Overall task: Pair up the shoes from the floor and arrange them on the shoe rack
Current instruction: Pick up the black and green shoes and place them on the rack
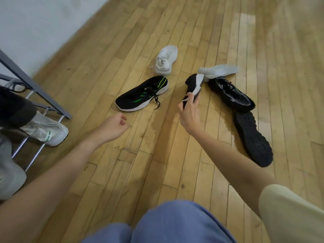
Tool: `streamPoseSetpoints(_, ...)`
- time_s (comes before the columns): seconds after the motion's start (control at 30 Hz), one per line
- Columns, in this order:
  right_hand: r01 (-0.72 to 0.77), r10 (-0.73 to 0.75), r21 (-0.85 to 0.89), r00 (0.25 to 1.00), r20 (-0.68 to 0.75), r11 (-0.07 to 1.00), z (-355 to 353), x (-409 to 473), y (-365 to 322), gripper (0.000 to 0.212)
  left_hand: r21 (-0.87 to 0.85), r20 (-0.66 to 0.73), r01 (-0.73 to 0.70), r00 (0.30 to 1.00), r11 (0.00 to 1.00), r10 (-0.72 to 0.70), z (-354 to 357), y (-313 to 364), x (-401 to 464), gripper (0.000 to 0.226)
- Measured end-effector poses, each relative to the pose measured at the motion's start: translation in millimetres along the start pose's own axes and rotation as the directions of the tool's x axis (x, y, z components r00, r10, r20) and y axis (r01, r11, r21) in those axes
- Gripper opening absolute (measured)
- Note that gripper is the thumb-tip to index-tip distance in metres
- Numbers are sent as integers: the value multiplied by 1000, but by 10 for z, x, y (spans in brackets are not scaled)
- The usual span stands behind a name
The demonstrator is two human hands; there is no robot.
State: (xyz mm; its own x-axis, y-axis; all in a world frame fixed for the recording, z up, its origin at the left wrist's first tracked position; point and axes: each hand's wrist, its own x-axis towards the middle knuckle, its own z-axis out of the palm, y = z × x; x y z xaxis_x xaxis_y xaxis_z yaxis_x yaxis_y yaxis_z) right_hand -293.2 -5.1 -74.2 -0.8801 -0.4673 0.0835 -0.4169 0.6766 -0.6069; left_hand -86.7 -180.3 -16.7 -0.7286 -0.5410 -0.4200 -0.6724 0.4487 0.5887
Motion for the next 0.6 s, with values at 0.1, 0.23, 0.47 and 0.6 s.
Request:
streamPoseSetpoints(0.1, -82, 99, 160, 990, -102, 984, -115, -121, 11, 33, 6, 6, -79, 997, 997, 79, 63, 262, -10, 33)
streamPoseSetpoints(0.23, -262, 430, 544, 879, -206, 797, -345, -263, 56, 30, -59, -27, -137, 990, 989, 135, 159, 447, -43, 40)
streamPoseSetpoints(0.47, -174, 496, 853, 862, -110, 492, -553, -925, 121, 29, -302, 27, -34, 999, 953, 44, 350, 390, -171, 55)
streamPoseSetpoints(0.6, -298, 447, 878, 888, 110, 375, -584, -996, 64, 39, -562, 22, 82, 996, 823, -84, 360, 304, -295, 82)
